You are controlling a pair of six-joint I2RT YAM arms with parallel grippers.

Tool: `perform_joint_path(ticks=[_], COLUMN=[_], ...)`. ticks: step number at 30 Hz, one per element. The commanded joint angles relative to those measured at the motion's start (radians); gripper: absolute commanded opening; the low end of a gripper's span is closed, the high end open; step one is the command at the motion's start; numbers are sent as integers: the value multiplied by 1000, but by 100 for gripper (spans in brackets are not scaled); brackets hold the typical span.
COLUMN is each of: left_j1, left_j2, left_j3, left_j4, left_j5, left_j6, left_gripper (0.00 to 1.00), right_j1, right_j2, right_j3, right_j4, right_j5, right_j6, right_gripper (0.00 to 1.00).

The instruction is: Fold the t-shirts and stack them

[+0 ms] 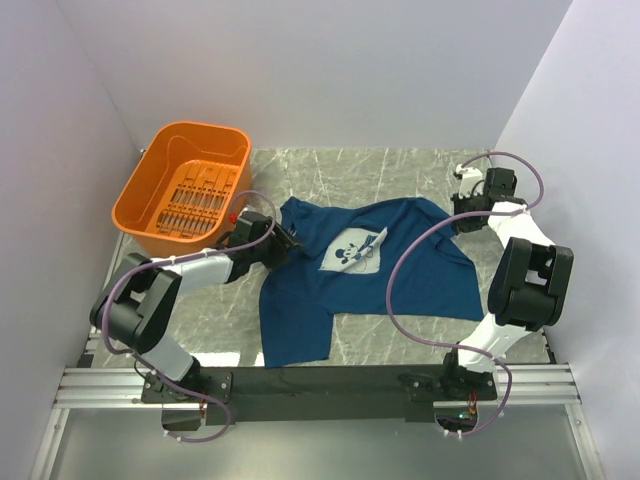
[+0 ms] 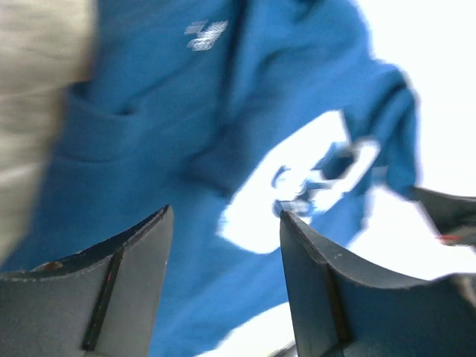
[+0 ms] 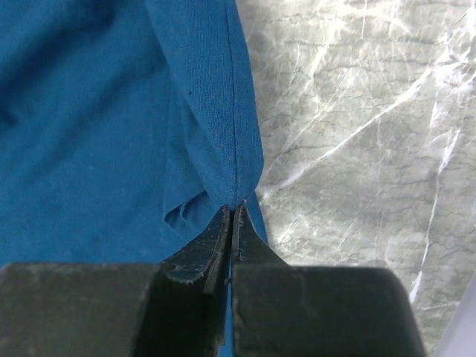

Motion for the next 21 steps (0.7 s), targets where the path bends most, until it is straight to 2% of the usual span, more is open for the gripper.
perform_joint_path(ticks=[1,5,10,15,19,21], left_j1=[-18,-30,-49,-55,-61,-73], left_j2=[-49,-22,41,18,18,23], left_j3=[-4,25,126,134,149,143], left_j4=[157,160,1,-99,-206,-207], left_j5=[-9,-23,-58,-118,-139,-124], left_j6=[-175,-214,-143,-74,-97,-125], left_gripper=[64,61,60,61,61,60], right_j1=[-6,-6,-6,-6,-6,-6], right_j2=[-30,-25,-31,-35,-28,-25], right_j3=[3,11,11,5,13,13], right_j4=[27,26,23,26,26,27], right_j5=[-15,-24,-20,-15,-20,-23], right_j6=[-1,7,4,-4,2,8], right_gripper=[0,0,0,0,0,0])
